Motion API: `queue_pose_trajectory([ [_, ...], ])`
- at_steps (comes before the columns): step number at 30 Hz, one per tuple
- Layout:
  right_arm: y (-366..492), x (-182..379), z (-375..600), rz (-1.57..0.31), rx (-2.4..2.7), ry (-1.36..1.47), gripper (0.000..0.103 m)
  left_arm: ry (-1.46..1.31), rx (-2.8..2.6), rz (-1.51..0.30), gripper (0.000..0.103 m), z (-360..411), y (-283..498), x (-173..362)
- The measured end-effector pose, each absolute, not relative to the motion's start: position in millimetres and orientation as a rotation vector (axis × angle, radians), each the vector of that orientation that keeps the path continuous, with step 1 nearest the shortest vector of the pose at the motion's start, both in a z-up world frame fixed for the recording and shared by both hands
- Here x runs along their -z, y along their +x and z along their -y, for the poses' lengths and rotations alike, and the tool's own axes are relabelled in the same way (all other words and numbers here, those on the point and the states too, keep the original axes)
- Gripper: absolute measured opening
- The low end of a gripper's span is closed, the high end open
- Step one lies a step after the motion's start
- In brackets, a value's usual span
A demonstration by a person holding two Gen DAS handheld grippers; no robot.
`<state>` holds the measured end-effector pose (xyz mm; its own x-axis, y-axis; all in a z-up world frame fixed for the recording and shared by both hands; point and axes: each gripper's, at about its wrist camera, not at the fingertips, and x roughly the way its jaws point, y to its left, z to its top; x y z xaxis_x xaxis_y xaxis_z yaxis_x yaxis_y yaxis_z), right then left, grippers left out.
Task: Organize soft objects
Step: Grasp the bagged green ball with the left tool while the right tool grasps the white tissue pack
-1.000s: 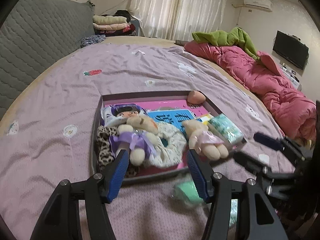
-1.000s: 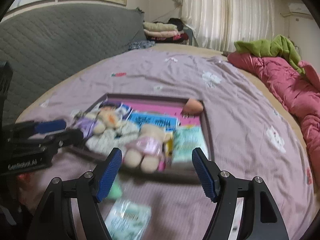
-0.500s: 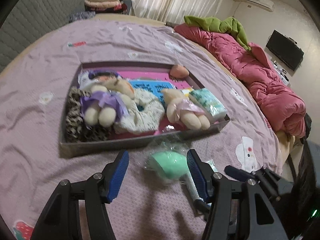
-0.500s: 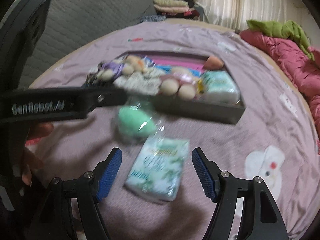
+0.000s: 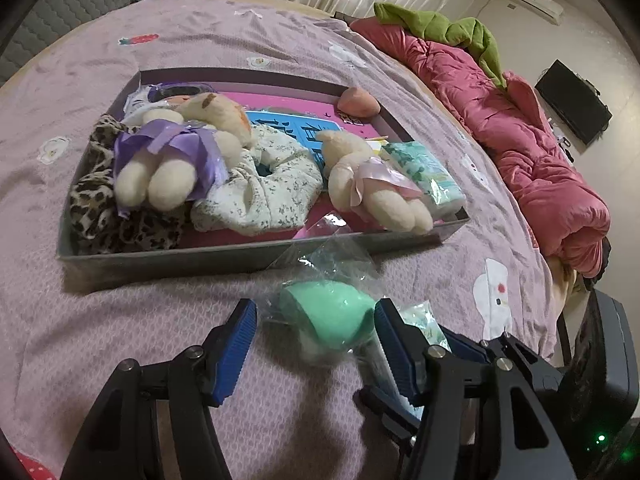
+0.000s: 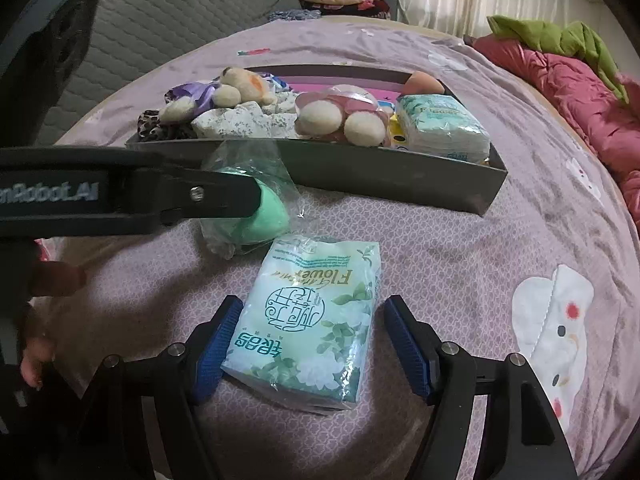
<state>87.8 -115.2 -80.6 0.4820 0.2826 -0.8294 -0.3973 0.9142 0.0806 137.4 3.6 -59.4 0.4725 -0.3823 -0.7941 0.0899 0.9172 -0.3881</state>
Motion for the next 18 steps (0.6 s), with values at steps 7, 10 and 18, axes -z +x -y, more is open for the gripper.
queue_pose_trajectory([
  [7, 92.0, 79.2, 127.9, -1.01, -0.429, -0.111, 0.052, -0.323, 0.344, -1.077, 0.061, 9.6, 146.3, 71.9],
  [10, 88.7, 74.7, 131.2, -1.007, -0.429, -0.137, 0.052, -0.308, 0.347, -1.074, 0.057, 14.3, 147.9, 72.6],
  [18, 85.0, 49.0, 162.1, -0.927, -0.362, -0.109, 0.052, -0.34, 0.378, -1.04, 0.049, 14.3, 143.0, 57.5],
])
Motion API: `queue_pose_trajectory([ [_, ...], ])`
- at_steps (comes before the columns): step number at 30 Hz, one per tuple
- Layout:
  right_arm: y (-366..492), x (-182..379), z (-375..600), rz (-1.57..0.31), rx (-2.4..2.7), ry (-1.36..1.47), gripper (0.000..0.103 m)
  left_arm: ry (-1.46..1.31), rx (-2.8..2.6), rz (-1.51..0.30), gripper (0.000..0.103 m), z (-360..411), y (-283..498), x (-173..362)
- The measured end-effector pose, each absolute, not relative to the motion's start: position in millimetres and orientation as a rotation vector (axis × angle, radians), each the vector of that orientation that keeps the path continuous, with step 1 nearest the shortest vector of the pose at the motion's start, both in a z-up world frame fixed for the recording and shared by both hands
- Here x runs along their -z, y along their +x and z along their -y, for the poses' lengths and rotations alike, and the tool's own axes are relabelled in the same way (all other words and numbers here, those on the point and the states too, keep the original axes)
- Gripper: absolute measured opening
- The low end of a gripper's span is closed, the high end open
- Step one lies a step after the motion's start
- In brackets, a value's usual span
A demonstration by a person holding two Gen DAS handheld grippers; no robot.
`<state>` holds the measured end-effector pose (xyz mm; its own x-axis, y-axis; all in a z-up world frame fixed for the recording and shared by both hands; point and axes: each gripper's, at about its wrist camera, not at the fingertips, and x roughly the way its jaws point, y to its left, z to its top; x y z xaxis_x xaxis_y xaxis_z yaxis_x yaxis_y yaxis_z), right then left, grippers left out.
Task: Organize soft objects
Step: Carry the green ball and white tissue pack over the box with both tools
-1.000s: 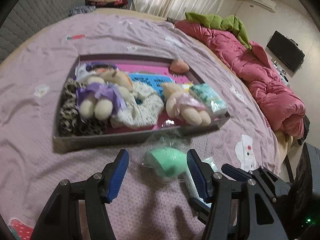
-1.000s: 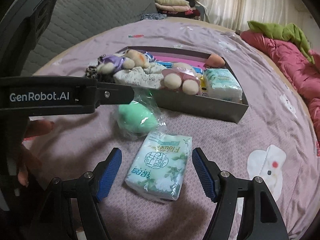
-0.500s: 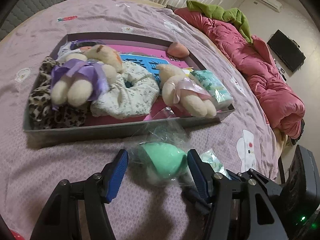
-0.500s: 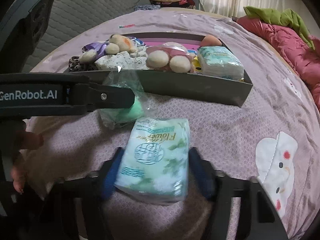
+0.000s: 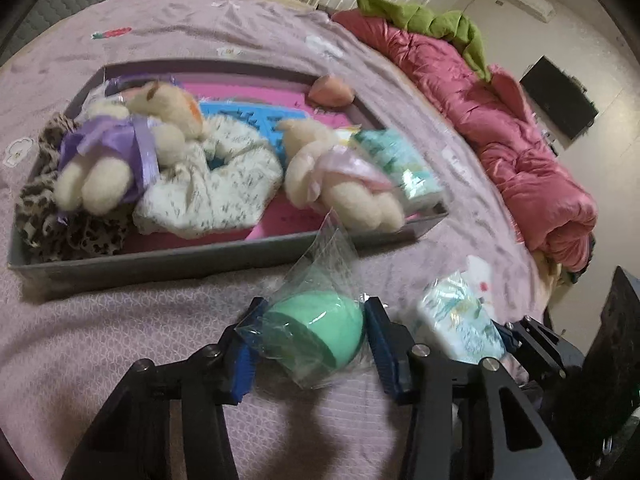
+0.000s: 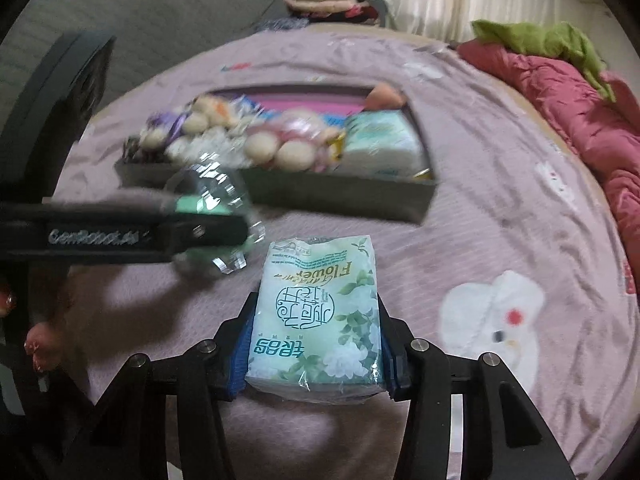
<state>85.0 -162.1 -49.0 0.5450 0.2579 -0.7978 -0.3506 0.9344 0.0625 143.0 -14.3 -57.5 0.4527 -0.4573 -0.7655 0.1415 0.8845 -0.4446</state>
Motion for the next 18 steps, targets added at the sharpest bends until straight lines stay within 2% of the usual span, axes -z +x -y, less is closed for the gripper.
queue_pose_trajectory([
  [9, 90.1, -0.8, 166.1, -0.746, -0.37, -0.07, 0.052, -0.336, 0.357, -0.863, 0.049, -6.3, 131.1, 6.8],
  [18, 122.4, -19.4, 155.9, -0.693, -0.383, -0.042, 0.052, -0.324, 0.282, -0.796, 0.049, -24.3, 142.4, -5.2],
])
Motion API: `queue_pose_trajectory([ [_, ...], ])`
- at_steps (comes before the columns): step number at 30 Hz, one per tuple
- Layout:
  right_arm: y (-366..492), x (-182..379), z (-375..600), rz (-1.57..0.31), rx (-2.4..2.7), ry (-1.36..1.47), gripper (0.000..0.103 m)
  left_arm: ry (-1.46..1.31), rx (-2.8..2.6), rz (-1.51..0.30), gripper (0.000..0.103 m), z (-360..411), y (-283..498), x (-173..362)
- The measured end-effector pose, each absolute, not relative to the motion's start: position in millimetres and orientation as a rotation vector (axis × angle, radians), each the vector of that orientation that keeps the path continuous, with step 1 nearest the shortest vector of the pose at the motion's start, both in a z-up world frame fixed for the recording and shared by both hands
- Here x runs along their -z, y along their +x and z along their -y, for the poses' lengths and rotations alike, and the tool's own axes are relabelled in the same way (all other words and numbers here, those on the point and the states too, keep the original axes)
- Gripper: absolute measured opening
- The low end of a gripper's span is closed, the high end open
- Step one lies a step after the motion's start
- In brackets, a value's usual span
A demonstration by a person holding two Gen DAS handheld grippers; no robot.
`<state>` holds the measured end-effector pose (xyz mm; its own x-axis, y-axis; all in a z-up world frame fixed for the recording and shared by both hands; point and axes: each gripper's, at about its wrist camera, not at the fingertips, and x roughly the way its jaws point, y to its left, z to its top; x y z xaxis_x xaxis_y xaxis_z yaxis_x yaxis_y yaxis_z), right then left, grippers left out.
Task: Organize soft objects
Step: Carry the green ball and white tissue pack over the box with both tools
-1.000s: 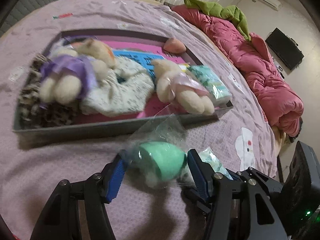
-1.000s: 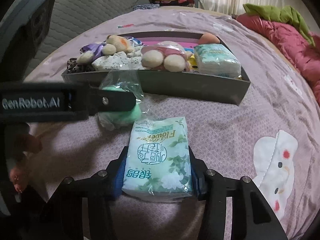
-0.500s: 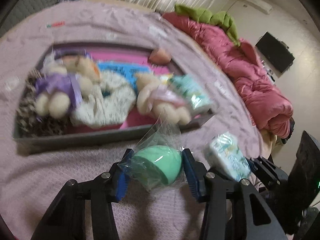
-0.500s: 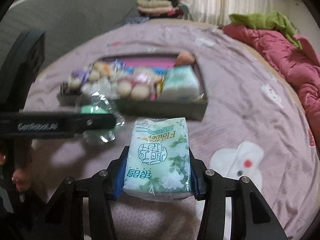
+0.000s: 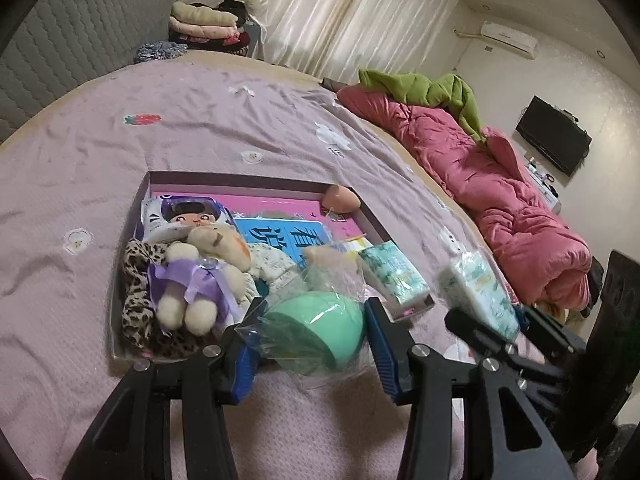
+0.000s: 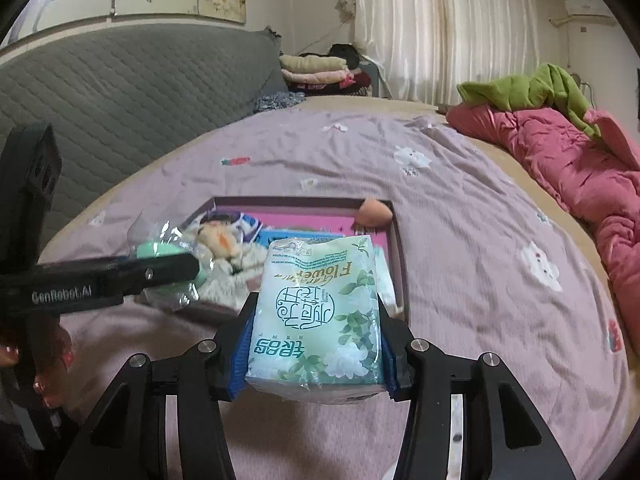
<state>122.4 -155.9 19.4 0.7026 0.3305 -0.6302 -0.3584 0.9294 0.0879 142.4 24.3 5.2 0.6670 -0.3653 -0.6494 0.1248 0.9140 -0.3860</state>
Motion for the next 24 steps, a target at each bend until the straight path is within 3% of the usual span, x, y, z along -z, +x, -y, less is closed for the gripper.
queue_pose_trajectory([
  [24, 204.6, -12.9, 125.3, -0.7, -0.434, -0.084, 0.052, -0.226, 0.122, -0.821, 0.049, -26.3, 188.7, 12.1],
])
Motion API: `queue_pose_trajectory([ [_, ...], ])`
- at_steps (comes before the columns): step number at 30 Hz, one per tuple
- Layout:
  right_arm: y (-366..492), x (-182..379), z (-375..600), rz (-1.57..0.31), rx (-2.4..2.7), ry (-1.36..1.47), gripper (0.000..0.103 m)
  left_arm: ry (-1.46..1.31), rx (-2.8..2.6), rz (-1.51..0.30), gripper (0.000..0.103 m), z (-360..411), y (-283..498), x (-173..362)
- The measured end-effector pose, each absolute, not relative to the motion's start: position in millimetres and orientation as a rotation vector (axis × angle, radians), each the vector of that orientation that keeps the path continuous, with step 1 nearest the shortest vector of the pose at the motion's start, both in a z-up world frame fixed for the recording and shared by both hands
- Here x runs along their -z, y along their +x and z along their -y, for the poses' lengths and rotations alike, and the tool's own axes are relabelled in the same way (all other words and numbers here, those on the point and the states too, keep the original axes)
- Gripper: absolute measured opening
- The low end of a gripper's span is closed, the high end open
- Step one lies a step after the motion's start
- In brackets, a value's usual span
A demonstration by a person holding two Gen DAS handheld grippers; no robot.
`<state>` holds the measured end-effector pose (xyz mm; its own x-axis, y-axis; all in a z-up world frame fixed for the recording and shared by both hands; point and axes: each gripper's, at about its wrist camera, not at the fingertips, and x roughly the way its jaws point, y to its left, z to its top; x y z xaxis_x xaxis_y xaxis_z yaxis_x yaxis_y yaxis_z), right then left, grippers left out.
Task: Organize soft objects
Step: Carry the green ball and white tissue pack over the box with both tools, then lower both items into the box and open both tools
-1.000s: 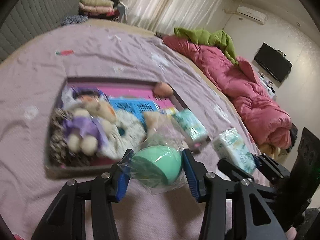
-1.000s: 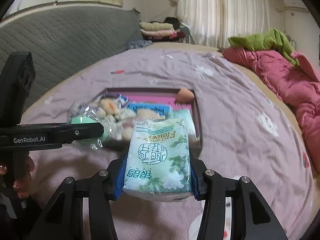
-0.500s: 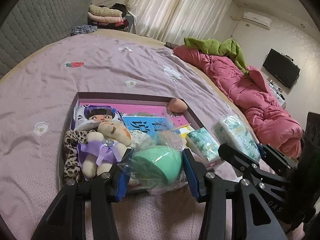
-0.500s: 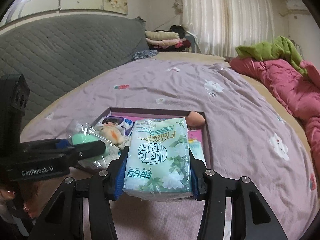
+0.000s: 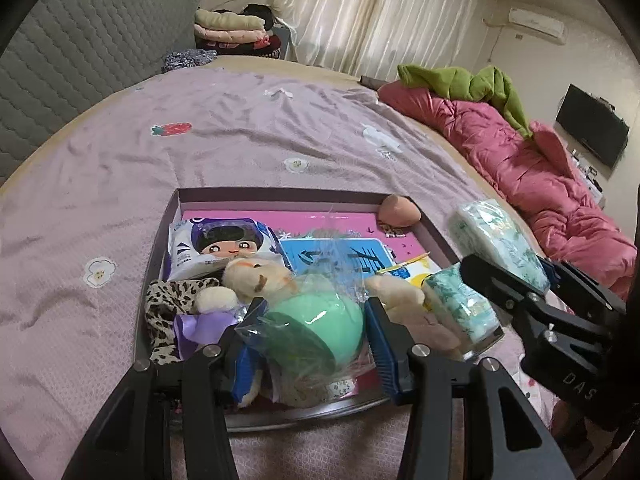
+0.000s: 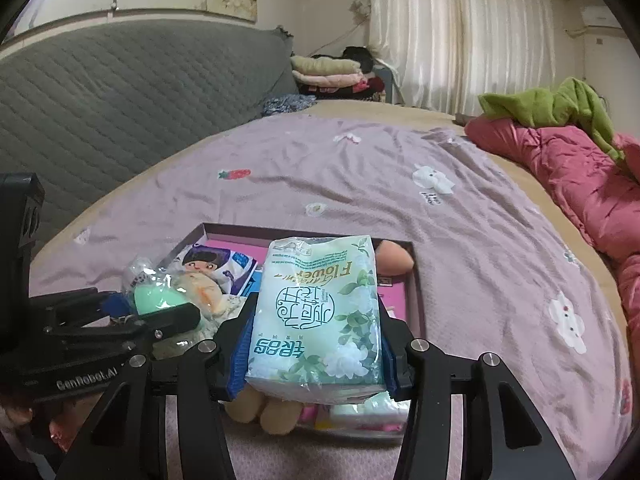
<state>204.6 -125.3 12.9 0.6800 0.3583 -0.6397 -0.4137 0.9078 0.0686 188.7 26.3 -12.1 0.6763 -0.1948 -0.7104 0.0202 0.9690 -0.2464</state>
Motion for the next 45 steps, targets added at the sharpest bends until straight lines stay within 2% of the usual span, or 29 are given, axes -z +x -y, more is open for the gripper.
queue_pose_trajectory([
  [38, 224.8, 39.3, 104.6, -0.894, -0.449, -0.109, 0.054, -0.183, 0.047, -0.9, 0.05, -30.0, 208.3, 31.1],
  [45, 220.7, 31.5, 103.5, -0.864, -0.441, -0.149, 0.065, -0.184, 0.049, -0.901, 0.05, -29.7, 208.3, 31.0],
])
